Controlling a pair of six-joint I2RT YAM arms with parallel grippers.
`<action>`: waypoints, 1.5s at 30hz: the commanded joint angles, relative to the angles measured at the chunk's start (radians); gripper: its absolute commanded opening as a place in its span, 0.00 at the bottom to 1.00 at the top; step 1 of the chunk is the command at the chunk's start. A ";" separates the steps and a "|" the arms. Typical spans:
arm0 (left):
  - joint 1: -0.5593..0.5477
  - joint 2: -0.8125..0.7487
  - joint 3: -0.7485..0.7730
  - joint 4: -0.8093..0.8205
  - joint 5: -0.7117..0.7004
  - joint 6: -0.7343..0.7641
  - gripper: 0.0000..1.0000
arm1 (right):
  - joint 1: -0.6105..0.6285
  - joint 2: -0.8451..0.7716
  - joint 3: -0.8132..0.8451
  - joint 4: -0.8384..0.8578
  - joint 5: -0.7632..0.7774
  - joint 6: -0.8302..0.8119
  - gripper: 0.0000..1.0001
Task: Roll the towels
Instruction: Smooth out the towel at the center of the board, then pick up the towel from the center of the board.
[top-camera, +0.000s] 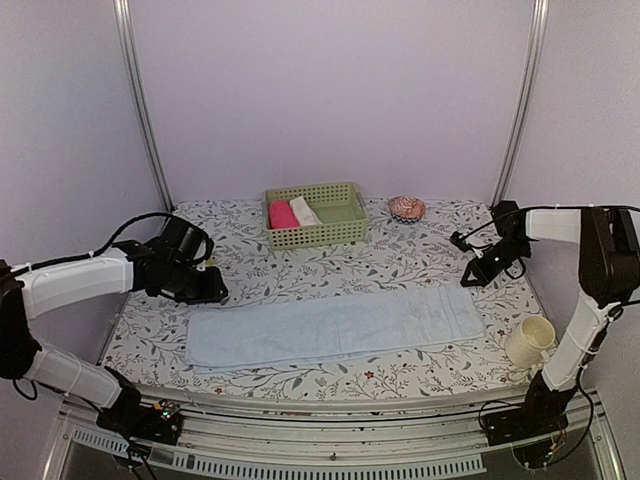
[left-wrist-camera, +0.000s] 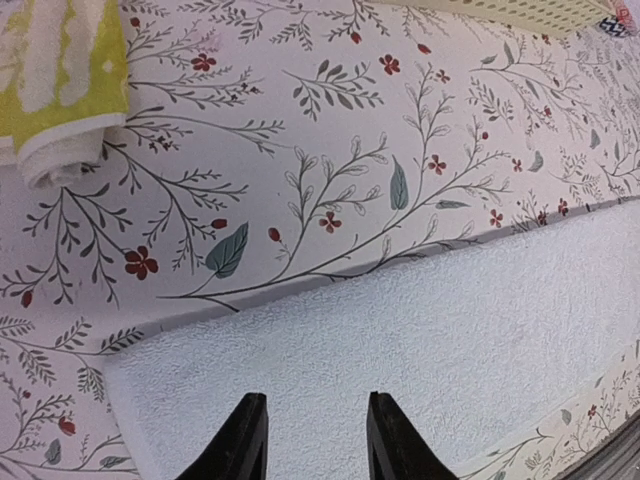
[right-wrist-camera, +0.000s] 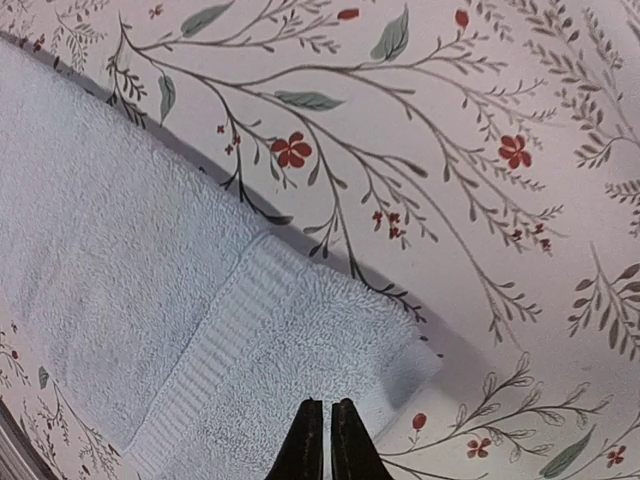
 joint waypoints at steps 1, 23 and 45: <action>0.005 -0.011 -0.039 0.108 0.048 0.037 0.36 | 0.033 0.073 0.002 -0.054 0.065 0.006 0.07; 0.004 0.074 -0.053 0.166 0.102 0.018 0.32 | 0.027 0.294 0.411 -0.119 0.192 0.175 0.24; 0.002 0.043 -0.081 0.167 0.095 0.009 0.32 | -0.001 0.289 0.314 -0.205 0.241 0.224 0.35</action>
